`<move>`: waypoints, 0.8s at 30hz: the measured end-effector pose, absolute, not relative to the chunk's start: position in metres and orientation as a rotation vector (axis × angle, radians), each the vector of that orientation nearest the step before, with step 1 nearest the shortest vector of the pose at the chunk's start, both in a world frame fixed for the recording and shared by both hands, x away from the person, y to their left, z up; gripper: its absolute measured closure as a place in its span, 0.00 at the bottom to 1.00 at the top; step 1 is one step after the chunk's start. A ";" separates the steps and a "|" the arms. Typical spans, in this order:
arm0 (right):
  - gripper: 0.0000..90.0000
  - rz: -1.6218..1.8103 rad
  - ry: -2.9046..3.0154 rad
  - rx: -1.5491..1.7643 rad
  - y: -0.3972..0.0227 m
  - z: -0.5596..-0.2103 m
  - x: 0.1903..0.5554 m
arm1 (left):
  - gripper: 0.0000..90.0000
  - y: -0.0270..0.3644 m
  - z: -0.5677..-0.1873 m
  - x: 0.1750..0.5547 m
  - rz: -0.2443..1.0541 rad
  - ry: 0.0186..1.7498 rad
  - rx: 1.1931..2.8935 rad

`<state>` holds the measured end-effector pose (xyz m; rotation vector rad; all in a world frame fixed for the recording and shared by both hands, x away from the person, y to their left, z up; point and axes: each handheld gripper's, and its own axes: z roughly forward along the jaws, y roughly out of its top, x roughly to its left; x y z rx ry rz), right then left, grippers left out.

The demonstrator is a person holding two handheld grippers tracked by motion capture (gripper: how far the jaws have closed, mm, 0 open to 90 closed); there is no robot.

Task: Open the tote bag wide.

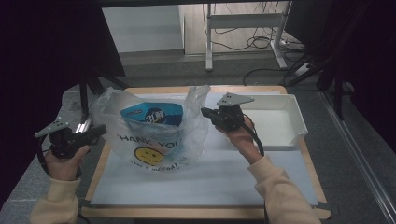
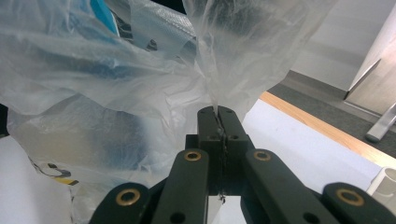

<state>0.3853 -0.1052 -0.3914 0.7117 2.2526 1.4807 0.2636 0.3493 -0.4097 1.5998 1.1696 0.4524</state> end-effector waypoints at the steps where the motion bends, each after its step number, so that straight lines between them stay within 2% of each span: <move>1: 0.99 1.488 2.255 0.710 -0.104 -0.394 0.384 | 0.99 0.349 -0.410 0.263 0.455 1.169 1.602; 24: 0.99 1.485 2.278 0.757 -0.108 -0.426 0.382 | 0.99 0.341 -0.424 0.263 0.476 1.204 1.635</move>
